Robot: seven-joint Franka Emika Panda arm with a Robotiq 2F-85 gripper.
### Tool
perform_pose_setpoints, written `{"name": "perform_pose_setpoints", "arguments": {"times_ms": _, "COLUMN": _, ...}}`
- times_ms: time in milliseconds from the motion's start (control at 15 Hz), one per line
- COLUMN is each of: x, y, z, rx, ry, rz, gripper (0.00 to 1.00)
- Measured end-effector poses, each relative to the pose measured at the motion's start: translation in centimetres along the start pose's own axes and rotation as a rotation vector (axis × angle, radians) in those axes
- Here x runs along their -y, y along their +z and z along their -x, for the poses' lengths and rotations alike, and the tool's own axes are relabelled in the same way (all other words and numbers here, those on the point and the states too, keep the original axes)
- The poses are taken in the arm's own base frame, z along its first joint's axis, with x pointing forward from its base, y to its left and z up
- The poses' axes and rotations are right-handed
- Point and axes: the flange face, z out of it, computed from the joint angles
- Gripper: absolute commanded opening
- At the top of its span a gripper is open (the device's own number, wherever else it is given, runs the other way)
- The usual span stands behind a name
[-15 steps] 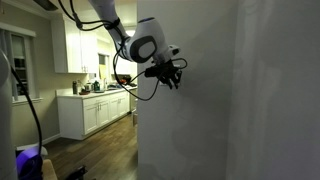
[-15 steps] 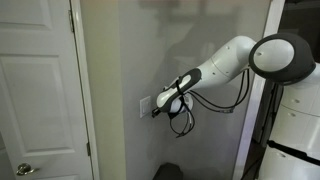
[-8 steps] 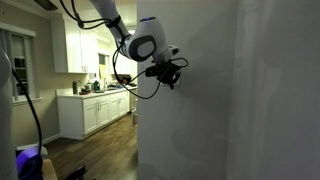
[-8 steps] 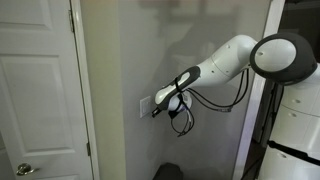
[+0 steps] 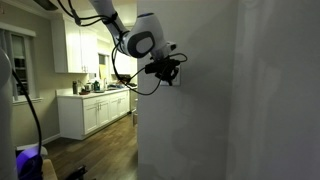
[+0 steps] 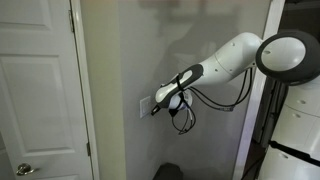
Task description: Turn off the kitchen light
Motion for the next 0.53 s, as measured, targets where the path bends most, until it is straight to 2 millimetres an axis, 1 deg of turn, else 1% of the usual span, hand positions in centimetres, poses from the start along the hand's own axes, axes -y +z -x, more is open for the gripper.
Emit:
{"name": "perform_pose_setpoints", "arguments": {"times_ms": 133, "x": 0.8, "y": -0.4, "z": -0.6, "rx": -0.006, "ry": -0.051, "rz": 0.000, "gripper": 0.00}}
{"name": "perform_pose_setpoints", "arguments": {"times_ms": 267, "x": 1.6, "y": -0.7, "z": -1.2, "rx": -0.012, "ry": -0.106, "rz": 0.000, "gripper": 0.06}}
{"name": "perform_pose_setpoints", "arguments": {"times_ms": 333, "x": 2.1, "y": -0.9, "z": -1.6, "rx": -0.016, "ry": -0.127, "rz": -0.001, "gripper": 0.01}}
{"name": "perform_pose_setpoints", "arguments": {"times_ms": 533, "x": 3.2, "y": -1.5, "z": -2.4, "rx": -0.027, "ry": -0.182, "rz": 0.002, "gripper": 0.00}}
